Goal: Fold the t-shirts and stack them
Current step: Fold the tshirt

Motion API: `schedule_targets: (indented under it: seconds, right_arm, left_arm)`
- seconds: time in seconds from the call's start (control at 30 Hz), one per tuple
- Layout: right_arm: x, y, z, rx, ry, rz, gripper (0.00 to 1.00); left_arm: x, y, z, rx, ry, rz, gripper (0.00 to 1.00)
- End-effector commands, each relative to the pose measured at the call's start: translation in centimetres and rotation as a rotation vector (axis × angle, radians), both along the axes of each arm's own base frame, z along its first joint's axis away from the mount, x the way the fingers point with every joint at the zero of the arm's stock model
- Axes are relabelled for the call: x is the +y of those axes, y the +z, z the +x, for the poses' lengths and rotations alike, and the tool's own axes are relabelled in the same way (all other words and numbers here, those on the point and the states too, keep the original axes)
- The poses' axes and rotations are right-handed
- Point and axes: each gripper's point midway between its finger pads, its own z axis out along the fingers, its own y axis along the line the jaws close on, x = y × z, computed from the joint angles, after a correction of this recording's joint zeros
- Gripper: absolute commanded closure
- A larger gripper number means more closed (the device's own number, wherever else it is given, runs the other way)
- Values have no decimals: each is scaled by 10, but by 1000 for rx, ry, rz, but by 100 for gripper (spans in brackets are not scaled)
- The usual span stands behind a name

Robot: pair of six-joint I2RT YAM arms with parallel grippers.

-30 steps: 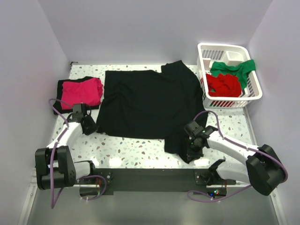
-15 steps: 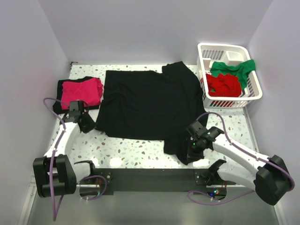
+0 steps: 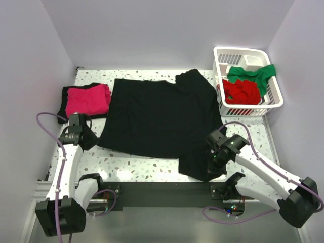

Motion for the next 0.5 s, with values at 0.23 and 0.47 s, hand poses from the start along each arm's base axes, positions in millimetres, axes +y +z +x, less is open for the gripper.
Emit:
schedule_targets:
  seconds: [0.23, 0.47]
  right_arm:
    - [-10, 37, -21, 30, -40, 0, 100]
    - [8, 48, 27, -54, -9, -48, 100]
  left_arm:
    - [0, 16, -35, 2, 33, 15, 100]
    - [-3, 14, -14, 17, -47, 4, 100]
